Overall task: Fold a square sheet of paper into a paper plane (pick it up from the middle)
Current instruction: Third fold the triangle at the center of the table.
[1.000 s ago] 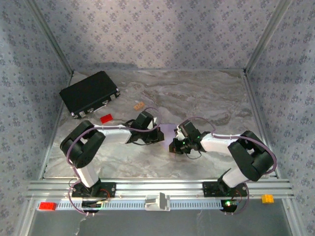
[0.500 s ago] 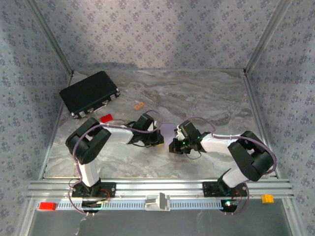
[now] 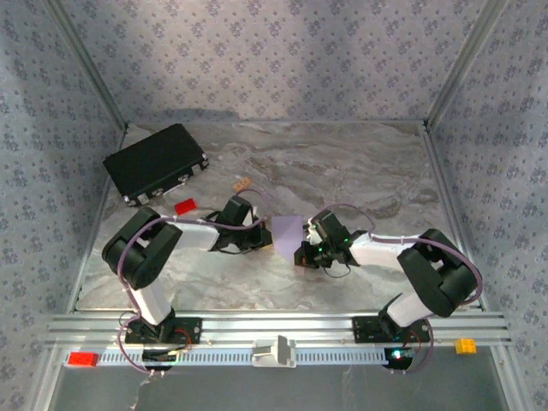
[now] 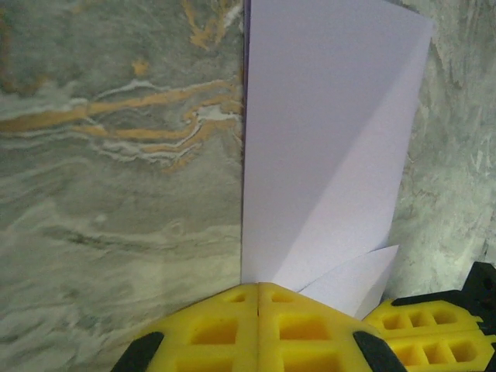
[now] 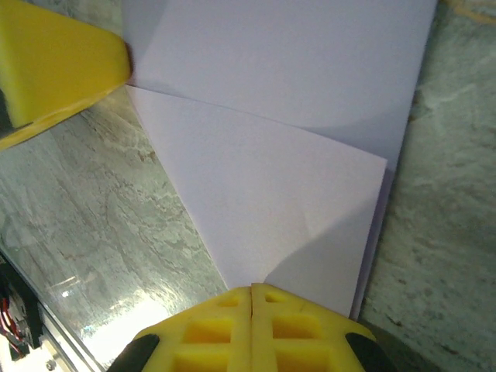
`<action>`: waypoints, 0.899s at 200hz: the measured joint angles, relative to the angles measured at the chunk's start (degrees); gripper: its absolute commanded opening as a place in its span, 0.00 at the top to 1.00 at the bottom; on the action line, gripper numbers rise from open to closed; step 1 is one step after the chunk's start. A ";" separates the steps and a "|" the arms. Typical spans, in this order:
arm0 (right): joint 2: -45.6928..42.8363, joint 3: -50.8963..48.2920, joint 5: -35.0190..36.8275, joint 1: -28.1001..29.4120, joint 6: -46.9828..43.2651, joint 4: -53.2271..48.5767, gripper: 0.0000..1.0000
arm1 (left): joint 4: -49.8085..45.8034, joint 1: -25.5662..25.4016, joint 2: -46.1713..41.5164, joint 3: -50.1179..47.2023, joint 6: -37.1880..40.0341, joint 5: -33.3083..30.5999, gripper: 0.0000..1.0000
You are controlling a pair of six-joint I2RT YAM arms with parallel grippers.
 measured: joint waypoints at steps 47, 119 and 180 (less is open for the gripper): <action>-6.40 0.28 3.06 -0.02 -3.15 -4.59 0.82 | 0.17 0.04 -5.35 -2.75 0.46 -3.28 0.97; -18.58 -1.07 11.98 -4.11 -2.73 -7.93 0.64 | -0.07 0.04 -15.80 -5.22 3.50 -9.64 0.80; -16.63 -2.51 10.43 -4.94 -0.83 -4.48 0.67 | -0.33 0.68 -18.86 -7.04 4.55 -11.96 0.76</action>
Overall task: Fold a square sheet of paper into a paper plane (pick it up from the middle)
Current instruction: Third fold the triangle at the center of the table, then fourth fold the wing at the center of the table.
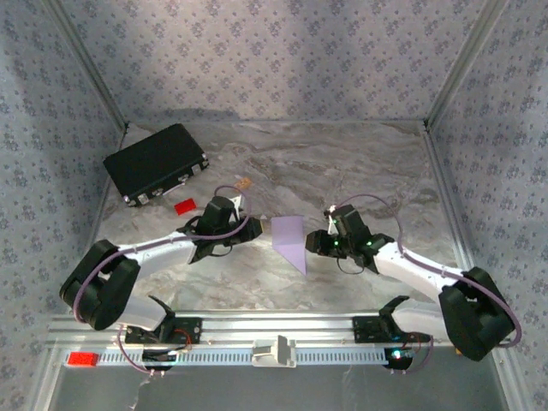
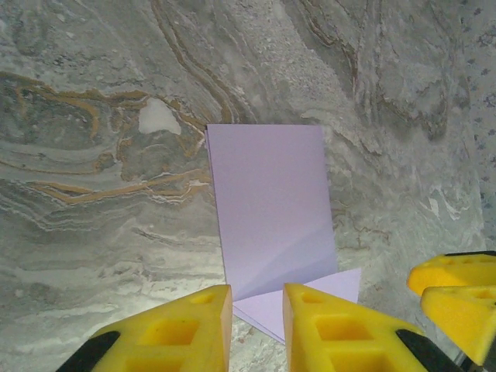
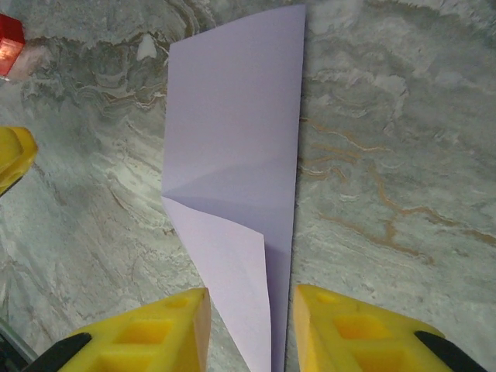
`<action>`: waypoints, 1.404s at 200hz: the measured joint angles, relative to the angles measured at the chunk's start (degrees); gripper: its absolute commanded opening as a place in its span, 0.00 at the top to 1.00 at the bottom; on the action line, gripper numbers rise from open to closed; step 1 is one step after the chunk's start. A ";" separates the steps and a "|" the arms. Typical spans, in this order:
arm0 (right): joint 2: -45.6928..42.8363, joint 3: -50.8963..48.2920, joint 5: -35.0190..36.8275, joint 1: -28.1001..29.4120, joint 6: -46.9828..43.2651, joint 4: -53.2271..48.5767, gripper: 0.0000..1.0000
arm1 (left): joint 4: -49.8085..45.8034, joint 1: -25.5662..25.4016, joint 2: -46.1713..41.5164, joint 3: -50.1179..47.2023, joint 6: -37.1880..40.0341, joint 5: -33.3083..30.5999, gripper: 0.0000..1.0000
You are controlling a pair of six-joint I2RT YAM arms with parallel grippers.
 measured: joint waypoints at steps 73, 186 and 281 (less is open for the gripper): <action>9.97 1.49 -4.31 0.00 0.02 2.58 0.74 | -0.20 0.24 0.02 -0.04 -0.09 -0.59 0.74; 10.99 2.25 -5.16 0.00 0.02 4.26 0.91 | -0.02 0.50 6.21 1.81 -1.42 4.24 0.69; 6.36 0.13 -5.38 -1.60 0.00 4.74 0.92 | 2.51 0.50 12.31 6.21 -3.72 10.71 0.51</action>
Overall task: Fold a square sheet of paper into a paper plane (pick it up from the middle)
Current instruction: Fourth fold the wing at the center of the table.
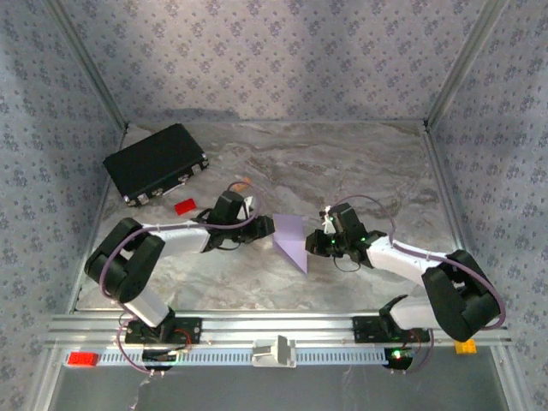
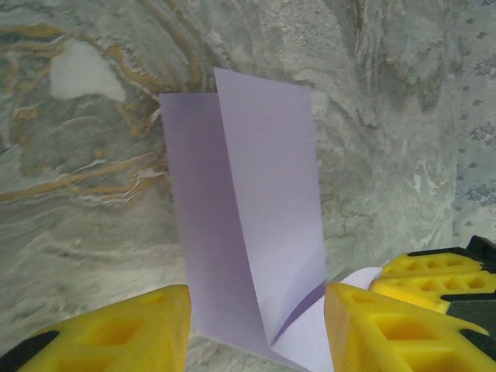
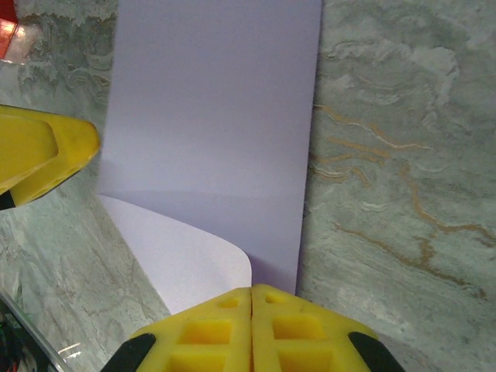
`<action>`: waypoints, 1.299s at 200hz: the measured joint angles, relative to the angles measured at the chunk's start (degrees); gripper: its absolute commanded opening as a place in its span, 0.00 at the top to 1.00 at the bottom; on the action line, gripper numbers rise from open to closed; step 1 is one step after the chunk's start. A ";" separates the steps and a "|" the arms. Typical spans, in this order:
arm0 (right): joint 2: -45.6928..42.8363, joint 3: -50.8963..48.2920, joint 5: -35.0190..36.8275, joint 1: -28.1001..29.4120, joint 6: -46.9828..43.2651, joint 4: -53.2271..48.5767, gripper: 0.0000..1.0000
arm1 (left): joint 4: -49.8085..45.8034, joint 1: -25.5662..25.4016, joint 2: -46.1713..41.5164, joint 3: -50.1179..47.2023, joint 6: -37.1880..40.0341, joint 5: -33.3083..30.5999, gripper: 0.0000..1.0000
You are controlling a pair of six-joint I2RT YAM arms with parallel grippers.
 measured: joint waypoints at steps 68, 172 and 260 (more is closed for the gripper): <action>-0.02 -0.26 -0.22 -0.28 0.02 0.70 0.92 | 5.20 0.00 6.58 2.56 -3.91 4.17 0.55; -2.45 -0.90 0.68 -0.28 -0.09 -0.57 0.72 | 11.50 0.00 11.23 4.20 -9.18 8.13 1.00; -11.26 -1.20 12.50 7.08 -5.62 -3.96 0.58 | 12.00 -0.09 6.12 -0.79 -11.23 1.31 1.00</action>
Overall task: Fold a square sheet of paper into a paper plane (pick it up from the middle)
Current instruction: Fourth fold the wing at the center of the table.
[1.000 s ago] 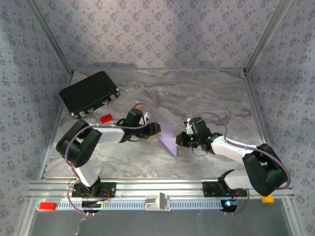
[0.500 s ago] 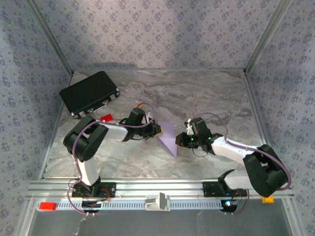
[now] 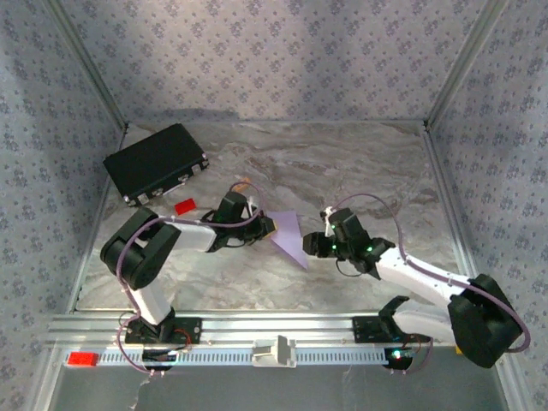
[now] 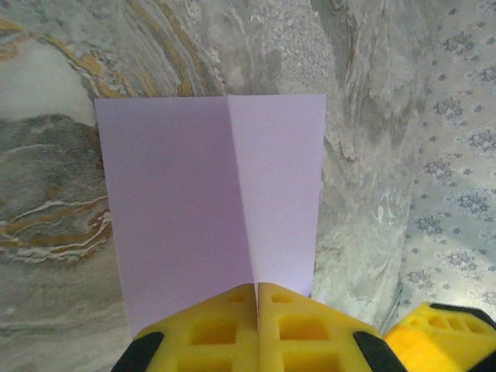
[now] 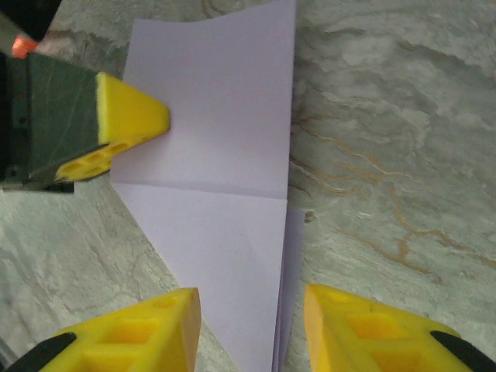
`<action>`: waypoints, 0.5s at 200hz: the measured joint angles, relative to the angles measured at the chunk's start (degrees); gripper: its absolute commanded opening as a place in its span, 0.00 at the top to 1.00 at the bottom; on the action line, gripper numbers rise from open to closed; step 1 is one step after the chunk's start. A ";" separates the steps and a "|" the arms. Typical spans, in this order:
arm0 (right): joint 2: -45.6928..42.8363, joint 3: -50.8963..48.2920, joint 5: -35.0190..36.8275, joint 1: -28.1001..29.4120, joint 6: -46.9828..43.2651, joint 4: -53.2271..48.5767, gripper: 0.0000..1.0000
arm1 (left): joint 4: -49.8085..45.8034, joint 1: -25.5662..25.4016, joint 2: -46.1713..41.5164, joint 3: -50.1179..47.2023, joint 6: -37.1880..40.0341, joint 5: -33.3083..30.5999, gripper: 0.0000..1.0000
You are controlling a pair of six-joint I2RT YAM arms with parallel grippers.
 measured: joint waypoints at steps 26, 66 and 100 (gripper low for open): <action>-1.05 -2.14 6.60 6.40 -5.14 2.60 0.57 | 0.04 -0.59 -0.96 -0.11 -0.24 -1.25 1.00; -0.76 -5.16 17.49 16.76 -15.72 7.78 0.57 | -0.07 -1.84 -0.94 -0.02 -0.57 -1.44 0.90; 1.95 -5.49 22.97 20.35 -22.91 11.02 0.57 | -0.24 -1.88 -0.92 1.66 -0.59 -0.59 0.83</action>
